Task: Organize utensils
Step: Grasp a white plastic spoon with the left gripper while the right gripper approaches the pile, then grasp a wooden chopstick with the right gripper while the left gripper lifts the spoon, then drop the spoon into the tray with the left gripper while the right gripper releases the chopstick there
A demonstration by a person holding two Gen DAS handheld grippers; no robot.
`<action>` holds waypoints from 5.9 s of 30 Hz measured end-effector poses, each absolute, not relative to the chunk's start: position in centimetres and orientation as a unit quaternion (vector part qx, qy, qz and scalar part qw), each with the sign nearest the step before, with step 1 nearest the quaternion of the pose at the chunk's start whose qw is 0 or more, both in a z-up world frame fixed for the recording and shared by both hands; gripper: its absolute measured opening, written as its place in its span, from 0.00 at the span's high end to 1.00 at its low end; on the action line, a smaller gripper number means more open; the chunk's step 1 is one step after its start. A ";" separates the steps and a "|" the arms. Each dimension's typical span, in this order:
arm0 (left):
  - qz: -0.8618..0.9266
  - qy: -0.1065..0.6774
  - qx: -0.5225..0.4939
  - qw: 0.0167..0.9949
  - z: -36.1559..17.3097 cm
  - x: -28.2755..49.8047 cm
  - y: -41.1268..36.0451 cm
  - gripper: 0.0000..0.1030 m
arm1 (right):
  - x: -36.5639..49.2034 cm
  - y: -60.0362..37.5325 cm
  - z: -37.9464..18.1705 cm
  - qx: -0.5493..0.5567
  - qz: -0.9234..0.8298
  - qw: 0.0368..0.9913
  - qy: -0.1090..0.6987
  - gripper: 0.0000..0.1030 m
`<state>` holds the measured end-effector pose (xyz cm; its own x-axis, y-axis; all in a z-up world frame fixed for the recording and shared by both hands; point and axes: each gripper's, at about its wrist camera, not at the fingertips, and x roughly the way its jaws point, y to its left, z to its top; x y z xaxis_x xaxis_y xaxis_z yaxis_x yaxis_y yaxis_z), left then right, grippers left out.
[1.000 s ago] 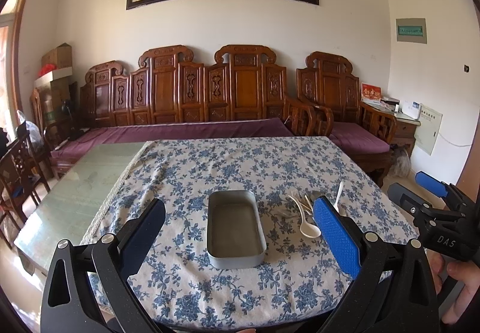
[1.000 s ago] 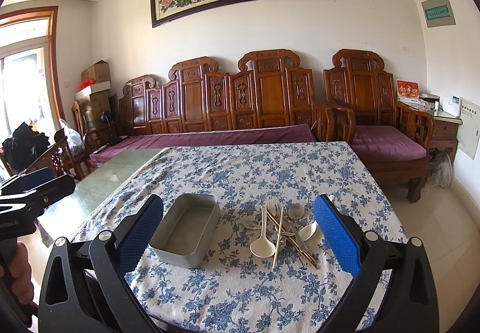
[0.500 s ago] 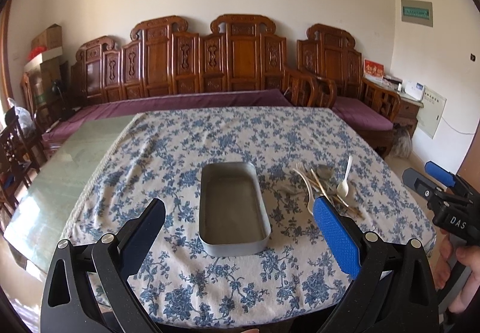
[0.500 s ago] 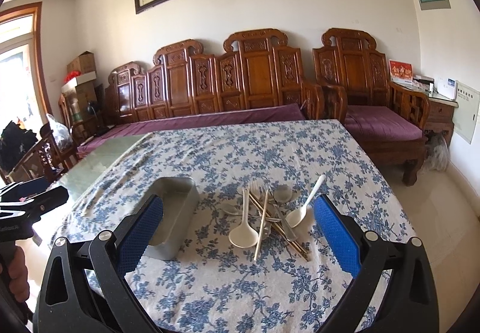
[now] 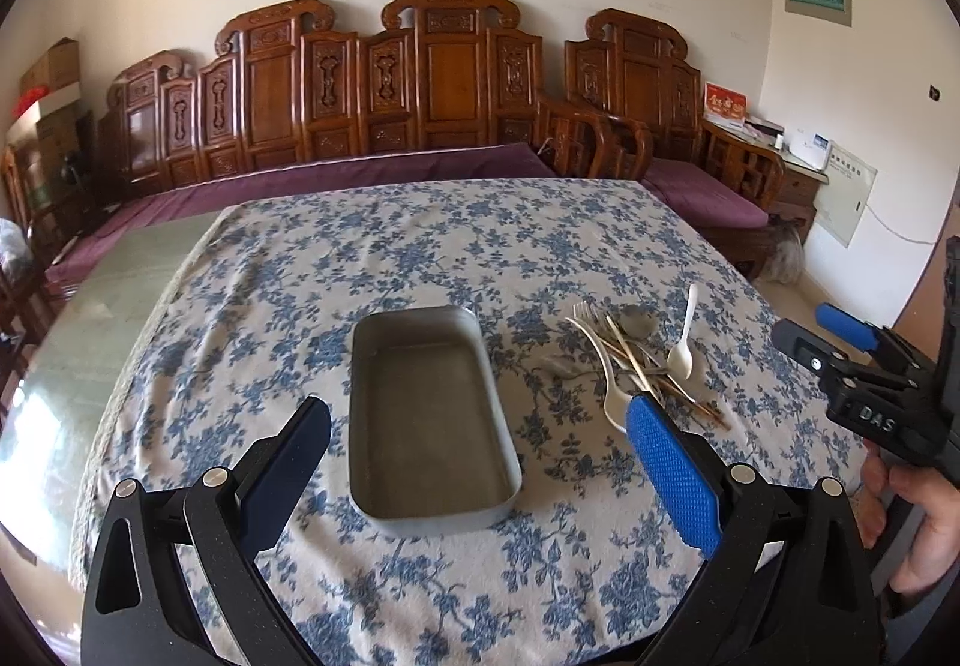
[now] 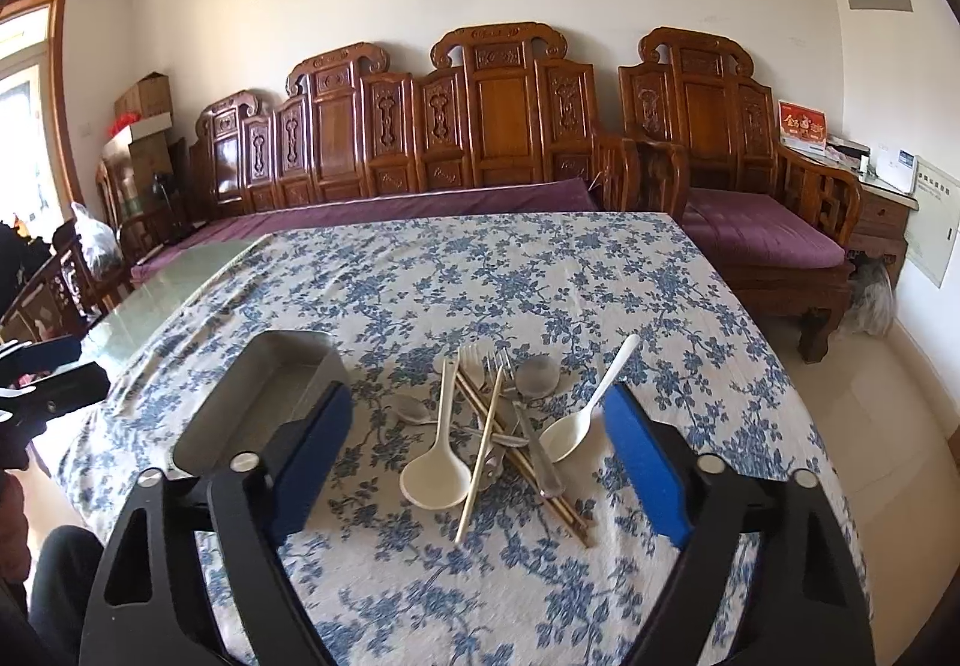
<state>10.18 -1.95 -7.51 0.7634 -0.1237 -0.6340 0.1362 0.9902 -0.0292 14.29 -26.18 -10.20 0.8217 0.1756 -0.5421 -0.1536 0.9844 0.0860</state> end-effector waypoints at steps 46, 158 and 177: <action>-0.187 0.510 -0.017 0.840 -23.5 28.8 -14.7 0.92 | 28.0 -32.0 -20.5 0.073 0.114 0.909 0.395 0.68; -0.037 0.393 -0.049 0.917 -13.8 22.7 11.6 0.78 | 25.8 -4.8 -20.2 0.035 0.228 0.872 0.432 0.95; -0.052 0.392 -0.036 0.918 -13.8 22.8 9.1 0.78 | 25.2 -9.5 -17.7 0.005 0.232 0.891 0.390 0.92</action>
<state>22.79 9.13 -13.84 0.6877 -0.1232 -0.7155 0.0675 0.9921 -0.1059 25.25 -9.45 -17.67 0.5884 0.4174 -0.6925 -0.4102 0.8921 0.1893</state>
